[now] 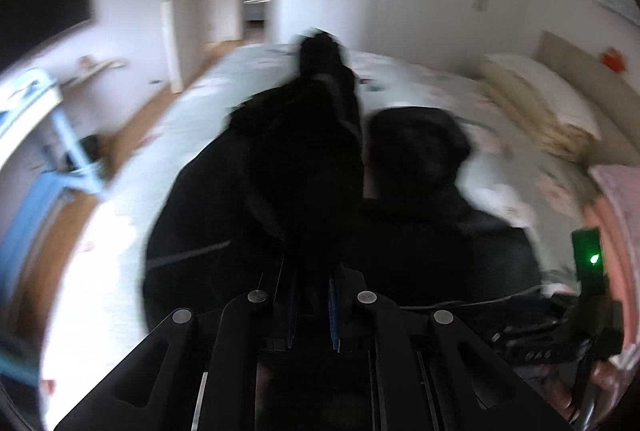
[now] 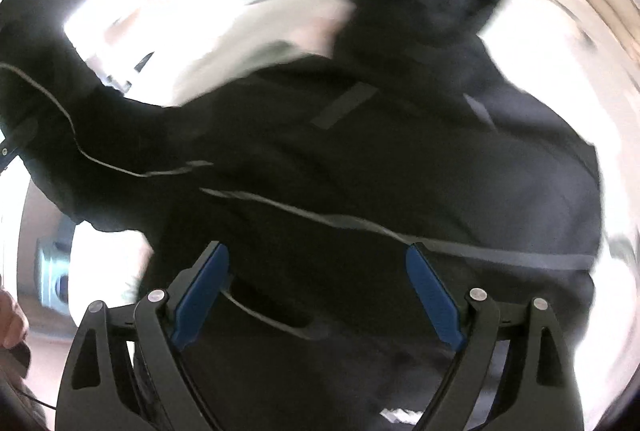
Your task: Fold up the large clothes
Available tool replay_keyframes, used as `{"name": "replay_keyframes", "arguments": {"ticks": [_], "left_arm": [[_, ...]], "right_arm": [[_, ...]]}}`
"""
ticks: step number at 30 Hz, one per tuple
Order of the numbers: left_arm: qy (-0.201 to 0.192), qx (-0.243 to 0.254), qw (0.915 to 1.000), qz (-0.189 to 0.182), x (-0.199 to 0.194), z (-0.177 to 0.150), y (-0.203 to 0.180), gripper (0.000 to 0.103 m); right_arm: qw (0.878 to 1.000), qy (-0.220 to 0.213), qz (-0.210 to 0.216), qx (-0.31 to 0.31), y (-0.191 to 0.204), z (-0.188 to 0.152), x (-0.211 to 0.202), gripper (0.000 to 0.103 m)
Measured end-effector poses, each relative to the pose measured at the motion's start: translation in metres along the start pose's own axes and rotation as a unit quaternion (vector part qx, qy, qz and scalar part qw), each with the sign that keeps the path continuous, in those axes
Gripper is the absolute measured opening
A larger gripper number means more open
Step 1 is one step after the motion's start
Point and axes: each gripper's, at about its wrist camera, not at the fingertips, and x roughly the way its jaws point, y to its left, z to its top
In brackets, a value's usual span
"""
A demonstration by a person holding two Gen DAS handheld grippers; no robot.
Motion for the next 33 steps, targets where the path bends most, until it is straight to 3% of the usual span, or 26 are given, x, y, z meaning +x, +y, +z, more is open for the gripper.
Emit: {"name": "replay_keyframes", "arguments": {"ticks": [7, 10, 15, 18, 20, 23, 24, 27, 30, 33], "left_arm": [[0.015, 0.029, 0.9962, -0.081, 0.046, -0.021, -0.127, 0.012], [0.03, 0.058, 0.9937, -0.091, 0.064, -0.037, -0.17, 0.012], [0.105, 0.097, 0.9836, -0.11, 0.117, -0.086, -0.218, 0.016], [0.174, 0.097, 0.974, -0.108, 0.156, -0.117, -0.224, 0.027], [0.2, 0.092, 0.9687, -0.115, 0.16, -0.124, -0.223, 0.03], [0.216, 0.067, 0.9592, -0.17, 0.143, -0.122, -0.217, 0.065], [0.225, 0.052, 0.9539, -0.192, 0.134, -0.124, -0.213, 0.068], [0.242, 0.043, 0.9504, -0.19, 0.115, -0.134, -0.206, 0.068], [0.242, 0.033, 0.9565, -0.16, 0.102, -0.137, -0.19, 0.068], [0.238, 0.006, 0.9631, -0.126, 0.095, -0.133, -0.163, 0.068]], "right_arm": [[0.996, 0.007, -0.043, 0.081, -0.113, -0.057, -0.044, 0.092], [0.993, 0.005, -0.055, 0.106, -0.15, -0.071, -0.057, 0.092], [0.991, 0.008, -0.066, 0.118, -0.19, -0.083, -0.062, 0.092], [0.991, 0.015, -0.064, 0.119, -0.206, -0.085, -0.056, 0.092], [0.991, 0.017, -0.058, 0.121, -0.214, -0.084, -0.053, 0.092], [0.992, 0.014, -0.036, 0.123, -0.222, -0.075, -0.051, 0.092], [0.992, 0.01, -0.02, 0.126, -0.224, -0.07, -0.051, 0.092], [0.991, 0.0, 0.031, 0.134, -0.224, -0.051, -0.049, 0.092], [0.987, 0.0, 0.078, 0.137, -0.214, -0.034, -0.044, 0.092], [0.986, 0.014, 0.098, 0.136, -0.204, -0.023, -0.021, 0.092]]}}
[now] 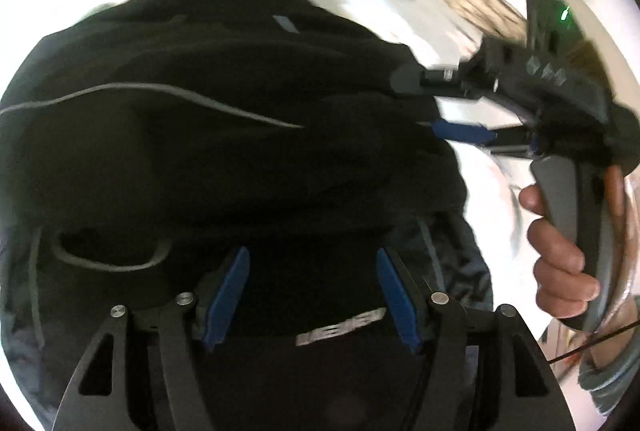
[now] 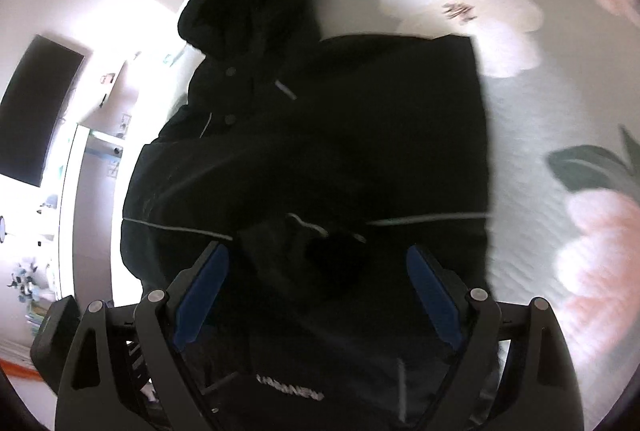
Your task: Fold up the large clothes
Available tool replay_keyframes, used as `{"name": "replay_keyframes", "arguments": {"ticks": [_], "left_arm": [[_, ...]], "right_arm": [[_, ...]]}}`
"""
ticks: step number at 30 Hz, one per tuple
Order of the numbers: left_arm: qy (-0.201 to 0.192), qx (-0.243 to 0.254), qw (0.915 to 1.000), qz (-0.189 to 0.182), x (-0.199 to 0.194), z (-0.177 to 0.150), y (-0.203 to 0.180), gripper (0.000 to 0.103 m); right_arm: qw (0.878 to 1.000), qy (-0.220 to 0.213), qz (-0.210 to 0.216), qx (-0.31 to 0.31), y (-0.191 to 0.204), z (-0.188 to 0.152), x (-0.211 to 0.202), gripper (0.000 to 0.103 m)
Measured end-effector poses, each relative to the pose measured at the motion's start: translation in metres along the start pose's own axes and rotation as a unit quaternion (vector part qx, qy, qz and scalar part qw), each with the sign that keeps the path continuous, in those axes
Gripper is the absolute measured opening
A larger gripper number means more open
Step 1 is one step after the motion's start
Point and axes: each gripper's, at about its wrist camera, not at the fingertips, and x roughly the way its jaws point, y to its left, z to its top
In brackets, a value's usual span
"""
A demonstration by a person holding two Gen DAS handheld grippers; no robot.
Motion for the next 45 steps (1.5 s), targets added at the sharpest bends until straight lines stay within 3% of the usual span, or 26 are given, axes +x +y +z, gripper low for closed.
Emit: {"name": "replay_keyframes", "arguments": {"ticks": [3, 4, 5, 8, 10, 13, 15, 18, 22, 27, 29, 32, 35, 41, 43, 45], "left_arm": [[-0.018, -0.029, 0.999, 0.029, -0.011, 0.007, 0.025, 0.068], [-0.028, -0.037, 0.9983, 0.036, -0.017, 0.009, 0.034, 0.068], [-0.044, -0.044, 0.997, 0.046, -0.027, 0.014, 0.044, 0.068], [-0.086, -0.055, 0.9922, 0.072, -0.053, 0.029, 0.065, 0.068], [-0.112, -0.06, 0.9884, 0.084, -0.068, 0.045, 0.079, 0.068], [-0.117, -0.071, 0.984, 0.113, -0.069, 0.069, 0.105, 0.068], [-0.093, -0.071, 0.9811, 0.154, -0.049, 0.081, 0.122, 0.068], [-0.027, -0.075, 0.9756, 0.205, 0.001, 0.082, 0.151, 0.068], [-0.036, -0.047, 0.9754, 0.212, 0.014, 0.077, 0.156, 0.071], [-0.035, -0.038, 0.9825, 0.179, -0.009, 0.08, 0.161, 0.071], [-0.051, -0.023, 0.9842, 0.168, -0.032, 0.083, 0.158, 0.071], [-0.081, 0.001, 0.986, 0.146, -0.061, 0.092, 0.154, 0.071], [-0.085, 0.004, 0.987, 0.136, -0.063, 0.106, 0.163, 0.071], [-0.047, -0.031, 0.9888, 0.139, -0.027, 0.12, 0.206, 0.071], [-0.014, -0.024, 0.9883, 0.15, -0.009, 0.113, 0.222, 0.08], [-0.007, -0.063, 0.992, 0.109, 0.002, 0.109, 0.245, 0.094]], "right_arm": [[1.0, 0.022, 0.003, 0.006, 0.003, 0.005, 0.03, 0.089], [0.999, 0.03, 0.01, 0.008, 0.006, 0.005, 0.038, 0.075], [0.999, 0.033, 0.007, 0.004, 0.008, 0.005, 0.043, 0.054], [0.999, 0.017, -0.016, -0.027, 0.02, 0.002, 0.033, 0.036], [0.998, -0.013, -0.035, -0.053, 0.029, -0.001, 0.005, 0.034], [0.993, -0.057, -0.073, -0.066, 0.028, -0.001, -0.033, 0.034], [0.993, -0.057, -0.085, -0.051, 0.014, 0.002, -0.037, 0.034], [0.995, -0.017, -0.101, -0.018, -0.014, 0.004, -0.002, 0.034], [0.994, -0.005, -0.107, 0.007, -0.037, -0.004, 0.041, 0.037], [0.995, -0.006, -0.091, 0.028, -0.04, -0.009, 0.031, 0.038], [0.996, 0.001, -0.081, 0.046, -0.041, -0.01, 0.015, 0.048], [0.991, -0.032, -0.12, 0.04, -0.024, -0.01, -0.027, 0.054], [0.992, -0.05, -0.117, 0.019, 0.005, -0.007, -0.041, 0.054], [0.981, -0.018, -0.188, -0.036, 0.063, 0.007, 0.035, 0.053], [0.974, 0.009, -0.223, -0.031, 0.057, 0.003, 0.062, 0.052], [0.974, 0.03, -0.222, -0.015, 0.047, -0.001, 0.083, 0.051]]}}
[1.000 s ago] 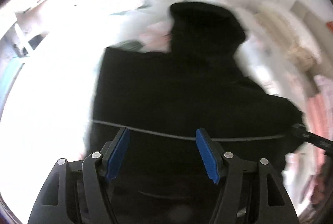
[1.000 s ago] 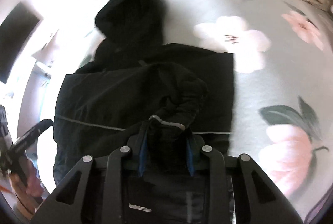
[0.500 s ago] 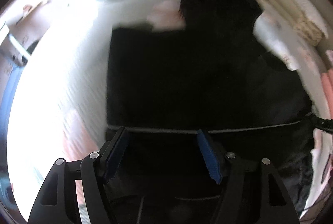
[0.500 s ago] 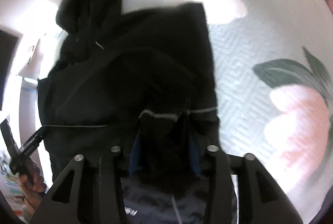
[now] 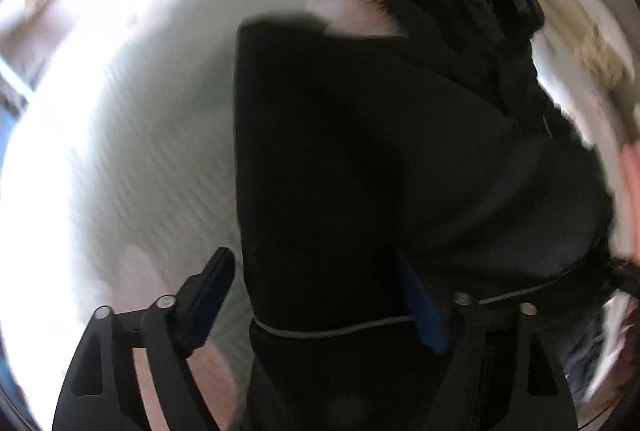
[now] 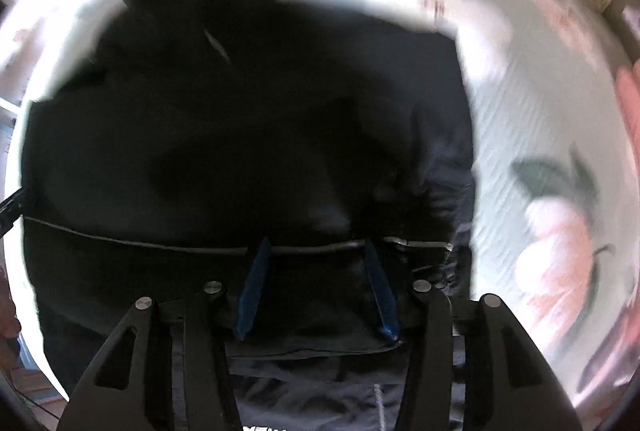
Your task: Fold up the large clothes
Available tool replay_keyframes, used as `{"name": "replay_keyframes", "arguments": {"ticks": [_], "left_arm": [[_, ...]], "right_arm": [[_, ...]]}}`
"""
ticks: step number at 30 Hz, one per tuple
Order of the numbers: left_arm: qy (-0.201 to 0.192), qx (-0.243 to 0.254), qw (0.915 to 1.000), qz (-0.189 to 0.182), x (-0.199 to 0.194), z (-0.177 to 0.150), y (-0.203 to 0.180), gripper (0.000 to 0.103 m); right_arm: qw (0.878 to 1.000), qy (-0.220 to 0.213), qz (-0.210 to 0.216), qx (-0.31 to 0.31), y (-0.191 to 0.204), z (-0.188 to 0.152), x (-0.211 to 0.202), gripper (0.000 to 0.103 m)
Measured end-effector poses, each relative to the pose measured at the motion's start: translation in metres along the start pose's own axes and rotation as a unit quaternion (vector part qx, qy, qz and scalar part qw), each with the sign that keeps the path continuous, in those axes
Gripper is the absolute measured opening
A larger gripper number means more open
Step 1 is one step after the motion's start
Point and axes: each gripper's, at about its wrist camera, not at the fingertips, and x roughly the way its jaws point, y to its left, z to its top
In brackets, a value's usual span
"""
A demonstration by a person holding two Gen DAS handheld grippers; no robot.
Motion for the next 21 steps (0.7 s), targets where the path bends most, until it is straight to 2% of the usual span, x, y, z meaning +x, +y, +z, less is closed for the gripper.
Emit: {"name": "replay_keyframes", "arguments": {"ticks": [1, 3, 6, 7, 9, 12, 14, 16, 18, 21], "left_arm": [[0.012, -0.038, 0.9989, -0.026, 0.009, 0.0, 0.016, 0.098], [0.014, -0.071, 0.9955, -0.061, 0.014, -0.002, 0.031, 0.102], [-0.019, -0.03, 0.999, -0.027, -0.002, -0.006, 0.014, 0.099], [-0.021, -0.022, 0.9991, -0.03, -0.005, -0.007, 0.008, 0.098], [-0.028, -0.013, 0.9988, -0.037, -0.021, -0.01, 0.002, 0.085], [-0.062, -0.001, 0.9977, -0.027, -0.051, -0.005, -0.002, 0.08], [-0.092, 0.008, 0.9954, -0.026, -0.071, 0.018, -0.003, 0.076], [-0.119, 0.024, 0.9924, -0.022, -0.092, 0.039, -0.008, 0.068], [-0.133, 0.037, 0.99, -0.029, -0.106, 0.067, -0.012, 0.067], [-0.15, 0.053, 0.9861, -0.047, -0.113, 0.118, -0.033, 0.067]], "right_arm": [[1.0, -0.007, 0.003, 0.003, 0.0, -0.001, 0.005, 0.051], [1.0, -0.007, 0.0, 0.001, 0.003, 0.0, 0.007, 0.051], [1.0, 0.001, -0.005, -0.004, 0.007, 0.003, 0.007, 0.051], [1.0, 0.005, -0.005, -0.008, 0.008, 0.004, 0.008, 0.051], [1.0, 0.01, -0.001, -0.012, 0.006, 0.006, 0.007, 0.051], [1.0, 0.015, 0.011, -0.016, 0.011, 0.011, 0.005, 0.052], [0.999, 0.015, 0.022, -0.019, 0.01, 0.013, -0.004, 0.054], [0.999, 0.006, 0.048, -0.014, 0.01, 0.016, -0.018, 0.054], [0.996, -0.02, 0.09, -0.009, 0.011, 0.027, -0.04, 0.054], [0.992, -0.063, 0.109, -0.011, 0.015, 0.063, -0.064, 0.054]]}}
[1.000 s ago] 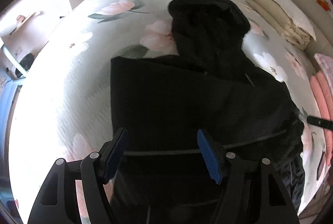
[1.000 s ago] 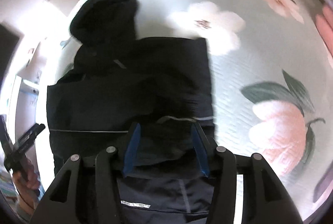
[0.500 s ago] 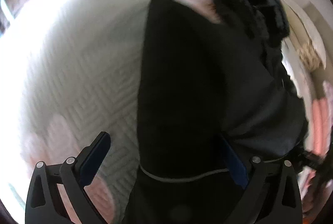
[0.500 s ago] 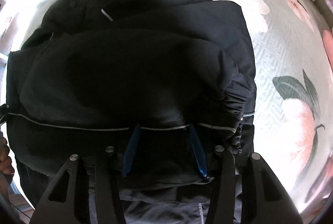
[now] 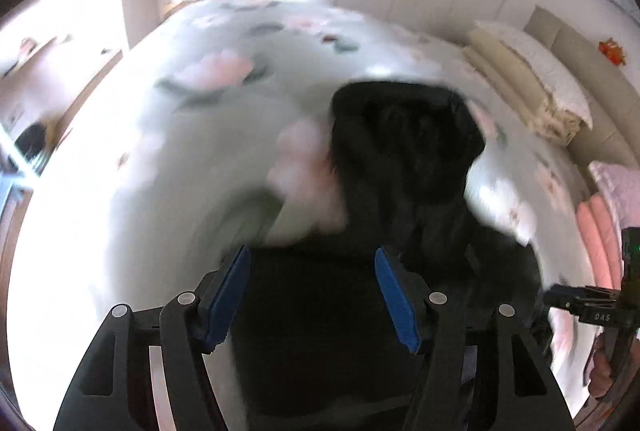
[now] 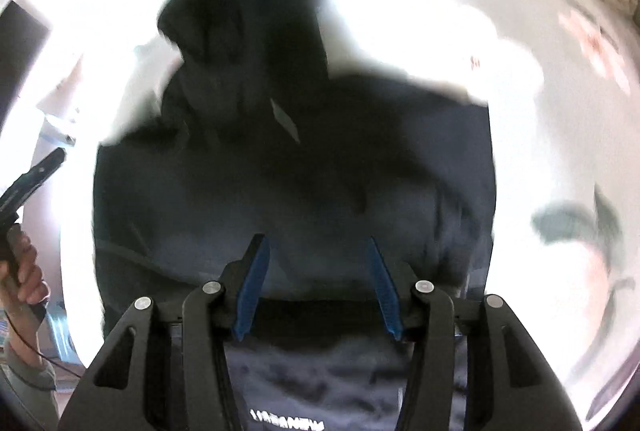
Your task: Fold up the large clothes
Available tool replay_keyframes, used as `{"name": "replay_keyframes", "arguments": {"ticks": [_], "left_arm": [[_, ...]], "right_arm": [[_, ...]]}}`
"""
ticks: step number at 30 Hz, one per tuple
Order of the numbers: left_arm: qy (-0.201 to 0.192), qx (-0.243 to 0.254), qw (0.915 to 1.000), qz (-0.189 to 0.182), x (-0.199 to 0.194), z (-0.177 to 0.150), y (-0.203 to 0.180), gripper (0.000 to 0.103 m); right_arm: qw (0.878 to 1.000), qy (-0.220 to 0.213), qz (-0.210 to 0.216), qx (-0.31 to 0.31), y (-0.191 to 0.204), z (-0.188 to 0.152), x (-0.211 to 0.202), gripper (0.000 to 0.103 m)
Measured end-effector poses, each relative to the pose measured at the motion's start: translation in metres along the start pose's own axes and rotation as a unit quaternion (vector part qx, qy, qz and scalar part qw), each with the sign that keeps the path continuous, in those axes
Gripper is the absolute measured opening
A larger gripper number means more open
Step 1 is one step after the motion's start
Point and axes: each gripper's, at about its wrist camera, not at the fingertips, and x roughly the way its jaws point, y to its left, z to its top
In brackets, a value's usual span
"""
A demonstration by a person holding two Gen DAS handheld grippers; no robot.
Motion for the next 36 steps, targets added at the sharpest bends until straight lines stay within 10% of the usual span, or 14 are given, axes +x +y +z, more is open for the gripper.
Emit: {"name": "replay_keyframes", "arguments": {"ticks": [7, 13, 16, 17, 18, 20, 27, 33, 36], "left_arm": [[0.007, 0.031, 0.9995, 0.002, 0.087, 0.091, -0.029, 0.067], [0.055, 0.008, 0.9984, 0.012, 0.167, 0.115, -0.027, 0.067], [0.064, 0.004, 0.9979, 0.007, 0.192, 0.116, -0.026, 0.053], [0.075, 0.008, 0.997, 0.021, 0.204, 0.116, -0.027, 0.022], [0.087, 0.006, 0.9958, 0.029, 0.213, 0.117, -0.024, 0.011], [0.082, -0.027, 0.9961, 0.016, 0.216, 0.115, -0.011, 0.009], [0.026, -0.127, 0.9887, -0.077, 0.165, 0.092, 0.037, 0.008], [0.12, -0.257, 0.9448, -0.165, 0.242, 0.05, 0.092, 0.01], [0.116, -0.21, 0.9571, -0.162, 0.229, 0.053, 0.083, 0.016]], "right_arm": [[0.994, -0.107, 0.017, -0.001, 0.009, 0.147, 0.005, 0.054], [0.994, -0.101, 0.029, 0.016, 0.005, 0.214, 0.054, 0.056], [0.996, -0.083, 0.028, 0.017, 0.001, 0.225, 0.088, 0.057], [0.997, -0.078, 0.023, 0.019, -0.001, 0.228, 0.094, 0.057], [0.997, -0.072, 0.019, 0.019, -0.001, 0.232, 0.105, 0.056], [0.998, -0.058, 0.012, 0.013, -0.006, 0.234, 0.118, 0.01], [0.992, -0.113, 0.052, 0.011, -0.03, 0.213, 0.074, 0.006], [0.997, -0.012, 0.057, 0.042, -0.065, 0.197, 0.164, 0.004], [0.991, -0.018, 0.107, 0.078, -0.082, 0.197, 0.164, 0.006]]}}
